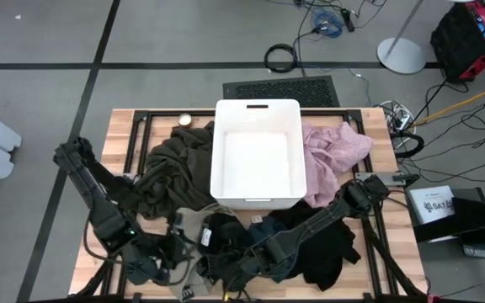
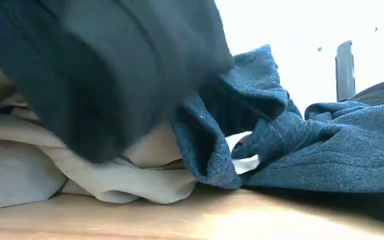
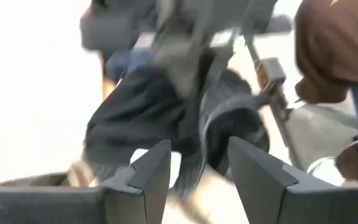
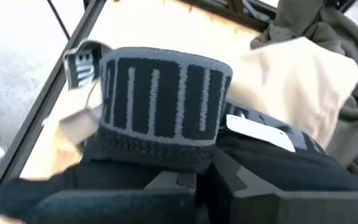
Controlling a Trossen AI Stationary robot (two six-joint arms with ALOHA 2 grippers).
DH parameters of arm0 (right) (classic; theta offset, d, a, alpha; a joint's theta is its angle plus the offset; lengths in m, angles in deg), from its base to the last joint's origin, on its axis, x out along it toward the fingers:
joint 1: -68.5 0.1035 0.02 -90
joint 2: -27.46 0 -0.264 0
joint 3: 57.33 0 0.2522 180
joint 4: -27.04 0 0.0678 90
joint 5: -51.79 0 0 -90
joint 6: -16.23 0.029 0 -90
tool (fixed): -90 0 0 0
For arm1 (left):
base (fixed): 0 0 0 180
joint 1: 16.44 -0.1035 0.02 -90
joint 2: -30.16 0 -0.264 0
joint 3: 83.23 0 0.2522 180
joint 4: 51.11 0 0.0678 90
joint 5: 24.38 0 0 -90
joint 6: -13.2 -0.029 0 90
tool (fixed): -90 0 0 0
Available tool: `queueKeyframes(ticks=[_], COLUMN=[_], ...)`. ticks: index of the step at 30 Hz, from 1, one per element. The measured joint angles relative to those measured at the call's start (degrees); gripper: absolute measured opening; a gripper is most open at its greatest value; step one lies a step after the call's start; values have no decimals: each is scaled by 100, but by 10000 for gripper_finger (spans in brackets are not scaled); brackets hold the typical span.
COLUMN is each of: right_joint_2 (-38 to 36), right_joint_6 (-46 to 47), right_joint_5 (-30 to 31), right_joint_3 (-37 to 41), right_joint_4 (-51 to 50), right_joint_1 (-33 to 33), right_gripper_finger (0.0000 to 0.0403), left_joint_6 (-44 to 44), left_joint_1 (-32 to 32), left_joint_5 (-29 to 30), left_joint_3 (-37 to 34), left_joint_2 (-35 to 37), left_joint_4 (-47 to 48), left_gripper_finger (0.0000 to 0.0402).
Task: Sort clothes
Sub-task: Put the black boxer into the laundry bin
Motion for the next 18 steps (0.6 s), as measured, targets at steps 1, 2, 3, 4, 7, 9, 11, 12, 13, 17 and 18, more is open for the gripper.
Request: queueKeyframes(ticks=[1,2,3,4,7,9,11,12,13,17,18], right_joint_2=[-27,-87,-157,-253,-663,-960,-1231,-1378,-1525,-2261,-2452], right_joint_6=[46,75,86,77,-69,-161,-299,-386,-474,-820,-852], right_joint_5=[22,88,185,316,790,1140,1463,1646,1791,2331,2419], right_joint_3=[-35,-46,-48,-48,-57,-69,-69,-69,-67,-65,-68], right_joint_4=[-76,-130,-215,-224,-213,-174,-177,-194,-214,-215,-218], right_joint_1=[32,71,117,158,330,460,575,637,688,694,641], right_gripper_finger=[1,1,1,1,1,1,0,0,0,0,0], left_joint_6=[136,256,322,333,341,339,339,339,335,289,233], left_joint_1=[24,62,96,127,184,184,180,179,179,106,65], left_joint_5=[121,279,454,587,838,859,862,865,877,871,839], left_joint_3=[0,0,0,0,0,0,-3,-15,-56,-450,-609], left_joint_2=[43,61,63,60,-7,-70,-152,-202,-235,-339,-341], left_joint_4=[169,302,411,485,570,569,573,546,478,-64,-287], left_gripper_finger=[171,171,171,171,171,171,171,171,171,171,171])
